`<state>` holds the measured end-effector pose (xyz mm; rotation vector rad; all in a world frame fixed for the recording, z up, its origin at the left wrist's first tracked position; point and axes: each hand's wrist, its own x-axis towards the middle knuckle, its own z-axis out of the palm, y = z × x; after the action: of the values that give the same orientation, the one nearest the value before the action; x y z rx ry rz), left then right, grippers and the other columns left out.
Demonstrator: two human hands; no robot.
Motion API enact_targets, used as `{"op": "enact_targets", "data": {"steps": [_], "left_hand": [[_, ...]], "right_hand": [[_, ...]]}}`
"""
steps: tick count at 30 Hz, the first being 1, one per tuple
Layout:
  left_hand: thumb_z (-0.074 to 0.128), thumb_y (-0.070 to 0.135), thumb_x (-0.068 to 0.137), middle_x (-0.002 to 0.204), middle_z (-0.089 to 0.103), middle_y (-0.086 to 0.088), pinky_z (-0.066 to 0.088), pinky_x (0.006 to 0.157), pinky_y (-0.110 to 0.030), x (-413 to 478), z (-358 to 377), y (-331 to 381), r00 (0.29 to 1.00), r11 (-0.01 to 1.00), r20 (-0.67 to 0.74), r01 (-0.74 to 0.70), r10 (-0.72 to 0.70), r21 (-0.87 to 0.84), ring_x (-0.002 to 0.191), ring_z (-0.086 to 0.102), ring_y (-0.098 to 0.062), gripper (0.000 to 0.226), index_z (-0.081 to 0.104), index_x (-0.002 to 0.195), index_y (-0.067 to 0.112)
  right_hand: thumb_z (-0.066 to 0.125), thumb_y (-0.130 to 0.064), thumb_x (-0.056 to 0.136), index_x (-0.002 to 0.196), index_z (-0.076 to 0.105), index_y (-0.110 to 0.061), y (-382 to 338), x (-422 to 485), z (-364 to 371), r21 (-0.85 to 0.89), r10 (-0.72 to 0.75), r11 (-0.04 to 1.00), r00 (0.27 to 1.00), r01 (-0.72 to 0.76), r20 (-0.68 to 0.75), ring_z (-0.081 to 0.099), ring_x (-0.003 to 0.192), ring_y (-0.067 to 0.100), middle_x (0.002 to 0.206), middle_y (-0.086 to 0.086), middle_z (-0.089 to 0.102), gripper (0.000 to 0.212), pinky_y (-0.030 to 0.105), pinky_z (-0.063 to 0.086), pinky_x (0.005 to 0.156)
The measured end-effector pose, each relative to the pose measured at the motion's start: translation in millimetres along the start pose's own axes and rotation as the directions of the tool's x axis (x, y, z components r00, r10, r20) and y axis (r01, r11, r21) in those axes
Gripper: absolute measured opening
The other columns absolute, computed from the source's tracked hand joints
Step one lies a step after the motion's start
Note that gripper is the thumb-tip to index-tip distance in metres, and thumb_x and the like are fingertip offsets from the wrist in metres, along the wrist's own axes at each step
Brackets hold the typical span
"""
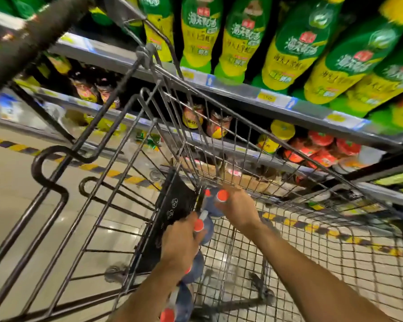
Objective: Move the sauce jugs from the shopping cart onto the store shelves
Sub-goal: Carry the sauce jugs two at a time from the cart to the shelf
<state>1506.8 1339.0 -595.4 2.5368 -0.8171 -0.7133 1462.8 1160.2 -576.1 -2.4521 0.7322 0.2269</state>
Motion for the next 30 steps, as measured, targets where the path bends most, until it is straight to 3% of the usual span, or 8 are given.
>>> {"op": "enact_targets", "data": {"steps": [4, 10, 14, 18, 21, 24, 27, 30], "left_hand": [[0.056, 0.036, 0.095, 0.104, 0.072, -0.005, 0.053, 0.081, -0.040, 4.1, -1.7, 0.8, 0.996, 0.995, 0.069, -0.042, 0.048, -0.092, 0.098, 0.067, -0.029, 0.025, 0.057, 0.116, 0.023], [0.063, 0.037, 0.091, 0.091, 0.073, 0.001, 0.050, 0.069, -0.030, 18.9, 6.3, 12.7, 0.977, 0.972, 0.041, -0.203, 0.209, -0.119, 0.084, 0.069, -0.020, 0.023, 0.061, 0.113, 0.030], [0.071, 0.033, 0.087, 0.094, 0.070, 0.013, 0.046, 0.066, -0.017, 21.0, 30.8, 34.9, 0.976, 0.906, -0.025, -0.210, 0.216, -0.367, 0.082, 0.065, -0.009, 0.029, 0.060, 0.109, 0.047], [0.081, 0.020, 0.078, 0.115, 0.064, 0.011, 0.054, 0.090, -0.036, 15.5, 68.2, 51.3, 0.999, 0.773, -0.042, -0.038, 0.015, -0.633, 0.108, 0.062, -0.014, 0.049, 0.058, 0.119, 0.035], [0.088, 0.010, 0.066, 0.121, 0.060, 0.016, 0.050, 0.098, -0.036, 16.5, 83.7, 54.5, 0.996, 0.678, -0.022, 0.043, -0.088, -0.734, 0.118, 0.057, -0.012, 0.078, 0.049, 0.126, 0.041], [0.087, 0.003, 0.061, 0.130, 0.056, 0.003, 0.047, 0.103, -0.040, 21.1, 102.2, 52.7, 0.993, 0.650, -0.097, -0.025, -0.075, -0.760, 0.124, 0.054, -0.020, 0.087, 0.044, 0.135, 0.020], [0.085, -0.004, 0.065, 0.125, 0.059, 0.021, 0.044, 0.100, -0.017, 16.3, 114.8, 58.2, 0.997, 0.589, -0.014, 0.033, -0.074, -0.808, 0.123, 0.055, -0.009, 0.086, 0.042, 0.132, 0.028], [0.081, -0.008, 0.071, 0.124, 0.059, 0.022, 0.043, 0.089, -0.004, 13.8, 123.9, 59.0, 0.993, 0.670, -0.014, 0.069, -0.118, -0.739, 0.110, 0.056, 0.012, 0.081, 0.040, 0.131, 0.029]], "right_hand": [[0.070, -0.024, 0.087, 0.113, 0.066, -0.023, 23.9, -23.3, -13.9, 0.046, 0.096, 0.995, 0.994, -0.094, -0.044, 0.065, 0.085, 0.022, 0.098, 0.002, 0.067, 0.027, 0.035, 0.055, 0.071], [0.070, -0.022, 0.086, 0.102, 0.065, -0.018, 73.5, -62.8, -28.0, -0.033, 0.164, 0.985, 0.984, -0.167, -0.070, 0.061, 0.091, 0.026, 0.095, 0.007, 0.065, 0.017, 0.038, 0.049, 0.073], [0.073, -0.017, 0.084, 0.095, 0.068, -0.017, 92.5, -75.0, -35.4, -0.017, 0.177, 0.984, 0.981, -0.179, -0.083, 0.057, 0.094, 0.024, 0.092, 0.003, 0.063, 0.013, 0.034, 0.046, 0.074], [0.081, -0.018, 0.078, 0.117, 0.065, -0.016, 107.3, -78.4, -30.8, 0.144, 0.189, 0.973, 0.980, -0.178, -0.068, 0.060, 0.100, 0.017, 0.111, 0.005, 0.059, 0.042, 0.024, 0.050, 0.082], [0.084, -0.018, 0.076, 0.127, 0.055, -0.033, 121.7, -79.4, -17.2, 0.325, 0.226, 0.923, 0.974, -0.207, -0.021, 0.059, 0.090, -0.013, 0.114, -0.015, 0.059, 0.060, -0.001, 0.043, 0.075], [0.092, -0.013, 0.063, 0.140, 0.046, -0.022, 130.6, -75.5, -6.3, 0.525, 0.277, 0.821, 0.960, -0.224, -0.025, 0.057, 0.113, 0.003, 0.129, -0.012, 0.058, 0.090, 0.013, 0.047, 0.090], [0.096, -0.014, 0.054, 0.124, 0.055, -0.031, 145.9, -76.3, 4.6, 0.581, 0.274, 0.792, 0.960, -0.186, -0.066, 0.062, 0.106, -0.005, 0.118, -0.014, 0.065, 0.083, 0.009, 0.050, 0.083], [0.096, -0.008, 0.053, 0.127, 0.049, -0.030, 159.2, -77.1, 25.7, 0.610, 0.274, 0.771, 0.960, -0.181, -0.062, 0.057, 0.111, -0.008, 0.123, -0.022, 0.057, 0.090, 0.009, 0.046, 0.093]]}}
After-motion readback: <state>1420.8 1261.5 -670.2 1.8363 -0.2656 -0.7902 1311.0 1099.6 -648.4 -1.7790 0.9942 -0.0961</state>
